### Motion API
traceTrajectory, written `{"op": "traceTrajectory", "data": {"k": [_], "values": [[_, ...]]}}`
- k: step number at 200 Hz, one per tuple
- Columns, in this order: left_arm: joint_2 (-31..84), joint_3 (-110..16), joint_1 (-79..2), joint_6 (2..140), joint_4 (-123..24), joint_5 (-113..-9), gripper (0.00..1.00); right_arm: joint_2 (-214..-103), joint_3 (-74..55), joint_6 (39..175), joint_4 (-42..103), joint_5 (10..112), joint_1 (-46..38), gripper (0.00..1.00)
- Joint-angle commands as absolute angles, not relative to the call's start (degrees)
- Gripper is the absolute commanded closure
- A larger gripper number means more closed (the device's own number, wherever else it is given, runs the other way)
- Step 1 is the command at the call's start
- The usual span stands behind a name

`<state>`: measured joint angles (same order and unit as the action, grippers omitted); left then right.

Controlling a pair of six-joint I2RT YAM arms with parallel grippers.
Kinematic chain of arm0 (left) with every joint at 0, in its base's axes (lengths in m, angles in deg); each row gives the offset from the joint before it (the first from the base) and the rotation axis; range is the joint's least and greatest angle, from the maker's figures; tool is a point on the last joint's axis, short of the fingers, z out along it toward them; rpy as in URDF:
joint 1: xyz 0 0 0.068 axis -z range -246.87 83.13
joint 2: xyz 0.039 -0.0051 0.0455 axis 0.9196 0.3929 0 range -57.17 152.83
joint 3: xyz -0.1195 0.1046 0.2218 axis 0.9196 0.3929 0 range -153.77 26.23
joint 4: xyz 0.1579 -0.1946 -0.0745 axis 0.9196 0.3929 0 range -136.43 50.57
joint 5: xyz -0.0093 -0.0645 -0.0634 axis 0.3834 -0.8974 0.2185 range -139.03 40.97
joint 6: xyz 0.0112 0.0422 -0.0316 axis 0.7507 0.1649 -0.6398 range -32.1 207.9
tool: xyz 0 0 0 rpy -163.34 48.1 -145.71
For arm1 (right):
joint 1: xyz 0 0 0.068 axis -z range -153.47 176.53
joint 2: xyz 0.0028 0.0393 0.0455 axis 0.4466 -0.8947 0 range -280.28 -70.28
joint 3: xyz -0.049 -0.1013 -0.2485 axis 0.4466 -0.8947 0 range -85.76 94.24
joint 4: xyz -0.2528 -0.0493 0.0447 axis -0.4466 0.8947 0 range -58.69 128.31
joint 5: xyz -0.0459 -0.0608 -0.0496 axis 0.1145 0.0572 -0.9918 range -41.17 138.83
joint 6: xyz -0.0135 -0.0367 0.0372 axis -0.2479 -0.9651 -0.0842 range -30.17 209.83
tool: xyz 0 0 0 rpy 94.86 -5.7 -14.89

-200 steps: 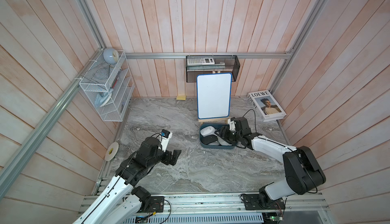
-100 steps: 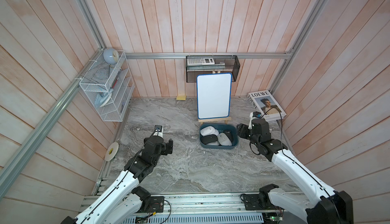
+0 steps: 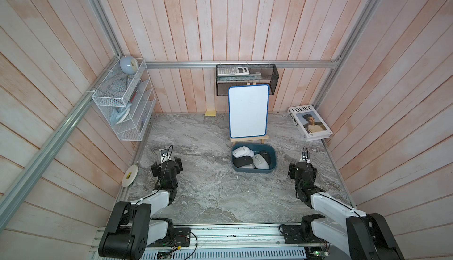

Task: Put the mouse in the storage box
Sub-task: Reset both arms

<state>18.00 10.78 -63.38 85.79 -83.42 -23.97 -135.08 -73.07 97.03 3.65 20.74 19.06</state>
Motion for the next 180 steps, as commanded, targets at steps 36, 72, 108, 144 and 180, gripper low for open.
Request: {"op": "traceTrajectory", "data": {"k": [36,72,108,144,180], "values": [[34.31,15.43,-62.98,87.45,-122.44,-33.9,0.0,-163.54,-74.64,96.6,-47.23,35.76,27.04,0.2],[32.13,4.87,-64.47,84.24,-98.81,-30.66,0.0,-156.79,-62.91,94.12,-14.14,46.51,28.7,0.02],[32.4,4.71,-65.83,83.47,-99.78,-32.8,0.0,-158.6,-64.7,95.69,-20.78,45.74,28.72,0.02],[32.3,4.91,-65.37,83.81,-99.87,-33.04,0.0,-159.54,-65.22,94.68,-23.31,46.49,28.64,0.02],[32.26,4.96,-65.42,83.81,-99.87,-33.04,0.0,-159.48,-64.84,94.33,-22.59,47.61,28.64,0.02]]}}
